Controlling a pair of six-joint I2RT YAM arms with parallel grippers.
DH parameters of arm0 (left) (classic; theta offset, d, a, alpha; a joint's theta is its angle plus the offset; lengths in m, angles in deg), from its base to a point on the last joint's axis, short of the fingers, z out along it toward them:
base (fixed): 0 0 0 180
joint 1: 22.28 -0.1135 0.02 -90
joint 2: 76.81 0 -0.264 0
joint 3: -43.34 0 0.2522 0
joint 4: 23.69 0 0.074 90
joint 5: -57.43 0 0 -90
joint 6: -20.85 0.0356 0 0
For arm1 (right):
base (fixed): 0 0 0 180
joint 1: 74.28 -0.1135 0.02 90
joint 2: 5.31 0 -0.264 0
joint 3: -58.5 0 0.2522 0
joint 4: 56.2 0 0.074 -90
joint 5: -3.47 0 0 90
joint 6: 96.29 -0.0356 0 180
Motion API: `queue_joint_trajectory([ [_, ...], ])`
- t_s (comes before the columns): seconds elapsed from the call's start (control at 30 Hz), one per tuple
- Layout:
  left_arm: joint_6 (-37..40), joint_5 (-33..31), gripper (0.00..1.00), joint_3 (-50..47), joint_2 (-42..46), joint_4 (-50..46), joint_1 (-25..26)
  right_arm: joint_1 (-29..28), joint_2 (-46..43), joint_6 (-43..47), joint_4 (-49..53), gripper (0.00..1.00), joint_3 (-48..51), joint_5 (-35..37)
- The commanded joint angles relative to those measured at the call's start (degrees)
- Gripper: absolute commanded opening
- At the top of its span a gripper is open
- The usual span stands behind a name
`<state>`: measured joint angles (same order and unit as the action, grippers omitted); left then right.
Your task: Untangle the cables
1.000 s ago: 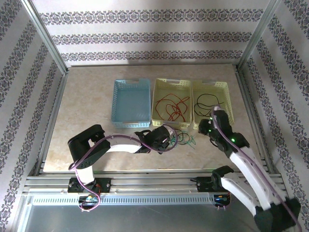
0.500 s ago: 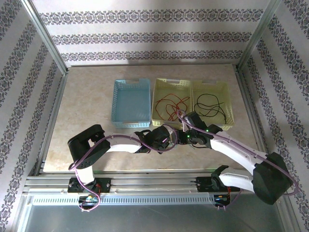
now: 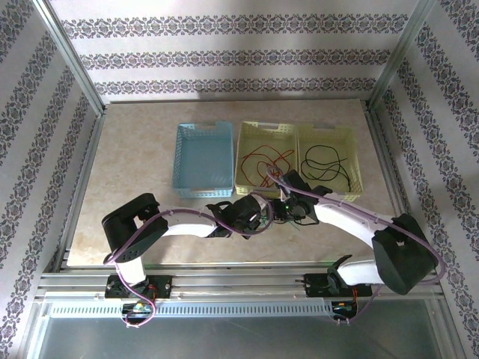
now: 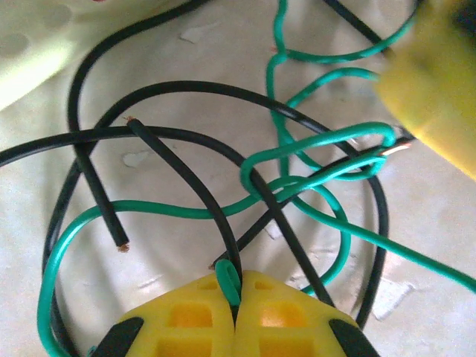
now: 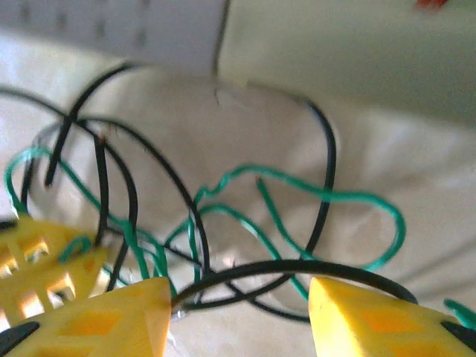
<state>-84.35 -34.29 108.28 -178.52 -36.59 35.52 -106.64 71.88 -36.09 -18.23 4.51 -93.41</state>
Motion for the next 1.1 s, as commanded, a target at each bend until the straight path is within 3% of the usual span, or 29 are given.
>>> queue_joint_trajectory([
  [0.0, 1.3, 3.3, 0.0, -1.3, 1.2, -2.0, 0.7, 0.4, 1.2, -2.1, -4.9, 0.51, -2.1, 1.6],
  [0.37, 1.4, 4.2, 0.0, -1.0, 1.1, -2.0, 0.7, 0.2, 5.2, -3.5, -7.9, 0.44, -2.8, 1.3],
  [0.73, 1.4, 4.1, 0.0, -1.9, 1.5, -1.4, 0.7, -0.6, 5.4, -3.8, -8.8, 0.07, -1.2, 3.2],
  [0.9, 0.7, 3.4, 0.0, -2.9, 1.5, -1.1, 0.7, -0.9, 0.6, -2.5, -8.4, 0.02, -0.2, 3.4],
  [1.07, 0.5, 3.2, 0.0, -3.7, 1.2, -0.9, 0.8, -1.2, -12.2, -1.6, -7.8, 0.01, -0.1, 0.6],
])
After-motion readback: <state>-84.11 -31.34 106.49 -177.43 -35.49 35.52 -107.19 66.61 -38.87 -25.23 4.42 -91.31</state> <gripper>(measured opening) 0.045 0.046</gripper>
